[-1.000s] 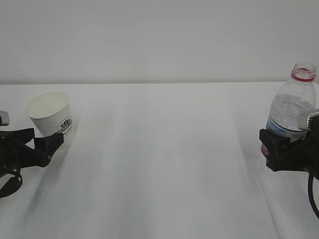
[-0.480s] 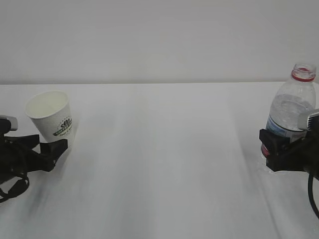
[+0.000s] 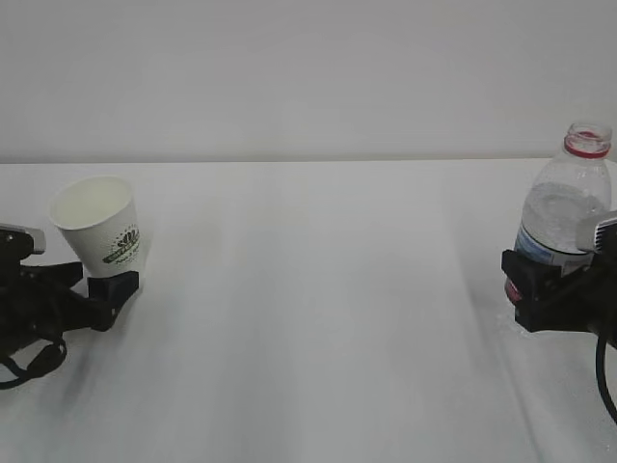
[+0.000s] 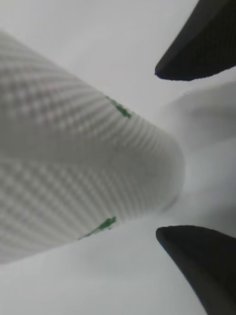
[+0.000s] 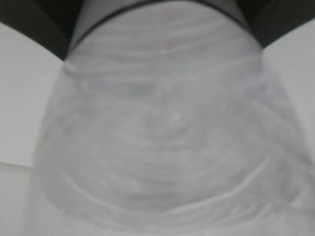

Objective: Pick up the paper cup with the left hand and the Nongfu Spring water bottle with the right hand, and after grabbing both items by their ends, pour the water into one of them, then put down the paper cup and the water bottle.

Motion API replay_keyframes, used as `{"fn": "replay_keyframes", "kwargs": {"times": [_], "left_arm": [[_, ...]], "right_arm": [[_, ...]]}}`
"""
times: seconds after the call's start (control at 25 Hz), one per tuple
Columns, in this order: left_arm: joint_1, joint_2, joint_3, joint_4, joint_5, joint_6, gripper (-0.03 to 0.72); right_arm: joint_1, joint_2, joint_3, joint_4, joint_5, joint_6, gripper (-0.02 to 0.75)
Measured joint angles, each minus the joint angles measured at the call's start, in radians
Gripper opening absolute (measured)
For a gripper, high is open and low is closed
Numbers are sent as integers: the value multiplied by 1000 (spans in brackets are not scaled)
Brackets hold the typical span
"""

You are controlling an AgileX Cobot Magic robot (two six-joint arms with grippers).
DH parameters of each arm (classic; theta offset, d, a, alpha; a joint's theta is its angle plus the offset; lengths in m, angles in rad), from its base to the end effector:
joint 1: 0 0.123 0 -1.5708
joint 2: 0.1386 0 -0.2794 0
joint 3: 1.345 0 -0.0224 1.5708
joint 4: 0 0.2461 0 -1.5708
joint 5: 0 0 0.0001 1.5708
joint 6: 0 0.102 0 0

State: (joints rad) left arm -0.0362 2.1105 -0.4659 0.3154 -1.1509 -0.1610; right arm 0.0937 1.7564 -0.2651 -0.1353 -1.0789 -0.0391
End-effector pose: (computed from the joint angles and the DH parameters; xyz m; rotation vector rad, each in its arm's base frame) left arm 0.2888 -0.0394 0.0543 0.1923 1.9834 -0.3283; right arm 0.2455 0.0352 0.1161 -0.2671 1.8799 0.1067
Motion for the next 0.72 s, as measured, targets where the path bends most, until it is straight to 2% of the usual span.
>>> {"fn": "replay_keyframes", "kwargs": {"times": [0.72], "left_arm": [[0,62,-157,0,-4,-39,692]], "right_arm": [[0,0,0,0,0,-12,496]]}}
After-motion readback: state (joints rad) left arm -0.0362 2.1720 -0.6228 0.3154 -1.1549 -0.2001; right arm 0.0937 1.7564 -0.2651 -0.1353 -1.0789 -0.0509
